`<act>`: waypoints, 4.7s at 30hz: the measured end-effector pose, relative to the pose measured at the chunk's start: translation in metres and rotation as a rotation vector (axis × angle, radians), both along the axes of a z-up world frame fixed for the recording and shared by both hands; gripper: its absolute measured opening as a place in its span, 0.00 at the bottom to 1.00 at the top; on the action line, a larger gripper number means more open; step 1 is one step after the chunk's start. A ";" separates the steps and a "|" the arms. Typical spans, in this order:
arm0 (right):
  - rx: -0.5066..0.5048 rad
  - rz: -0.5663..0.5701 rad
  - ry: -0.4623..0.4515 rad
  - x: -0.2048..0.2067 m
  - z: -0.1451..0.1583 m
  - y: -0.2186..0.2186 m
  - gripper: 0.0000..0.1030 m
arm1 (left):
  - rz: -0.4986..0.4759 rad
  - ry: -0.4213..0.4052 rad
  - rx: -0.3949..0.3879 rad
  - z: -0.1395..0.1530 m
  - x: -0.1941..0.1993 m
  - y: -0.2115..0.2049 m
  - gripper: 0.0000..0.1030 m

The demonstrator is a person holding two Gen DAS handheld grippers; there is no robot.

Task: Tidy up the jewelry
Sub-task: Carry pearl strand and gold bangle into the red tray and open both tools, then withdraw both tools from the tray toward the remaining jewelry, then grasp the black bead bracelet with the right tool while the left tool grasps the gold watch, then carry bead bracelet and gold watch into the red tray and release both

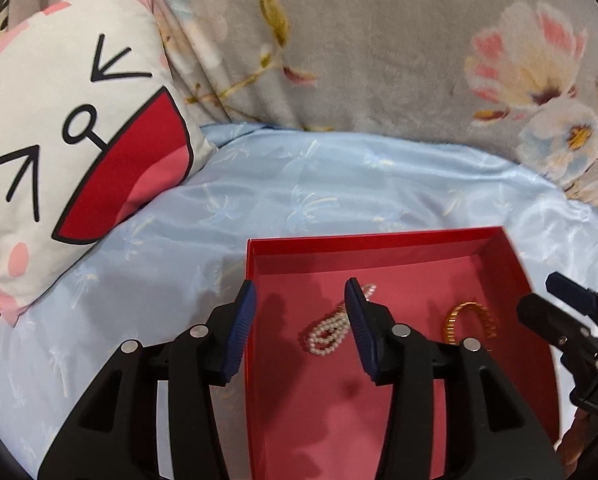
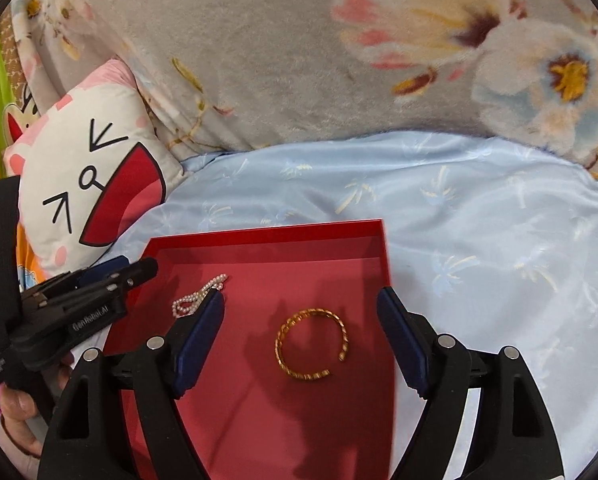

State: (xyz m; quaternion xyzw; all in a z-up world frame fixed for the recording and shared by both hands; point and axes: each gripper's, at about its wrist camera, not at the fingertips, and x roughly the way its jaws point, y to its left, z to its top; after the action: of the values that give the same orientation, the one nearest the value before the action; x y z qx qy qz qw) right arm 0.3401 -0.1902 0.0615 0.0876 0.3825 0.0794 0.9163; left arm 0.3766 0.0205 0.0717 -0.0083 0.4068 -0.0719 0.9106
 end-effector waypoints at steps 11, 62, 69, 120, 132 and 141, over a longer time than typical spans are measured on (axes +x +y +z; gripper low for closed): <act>-0.132 0.007 -0.110 -0.196 0.013 -0.012 0.76 | -0.046 -0.099 -0.042 0.042 -0.156 0.004 0.68; -0.047 -0.043 0.089 -0.339 -0.053 -0.010 0.07 | -0.069 0.115 -0.097 -0.046 -0.323 -0.037 0.69; -0.008 -0.051 0.093 -0.341 -0.051 -0.018 0.07 | -0.071 0.115 -0.064 -0.060 -0.312 -0.056 0.59; -0.019 0.094 -0.187 -0.255 0.074 0.007 0.07 | -0.135 -0.156 -0.155 0.089 -0.262 -0.010 0.10; 0.061 0.135 -0.110 -0.122 0.044 0.030 0.07 | -0.098 -0.080 -0.192 0.066 -0.131 -0.003 0.10; 0.079 0.135 0.040 -0.067 -0.020 0.028 0.07 | -0.069 0.039 -0.152 0.018 -0.085 -0.003 0.10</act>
State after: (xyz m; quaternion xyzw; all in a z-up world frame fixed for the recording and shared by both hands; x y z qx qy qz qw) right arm 0.2731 -0.1619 0.0413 0.0991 0.4024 0.1543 0.8969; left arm 0.2914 0.0171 0.0893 -0.0648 0.4178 -0.1339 0.8963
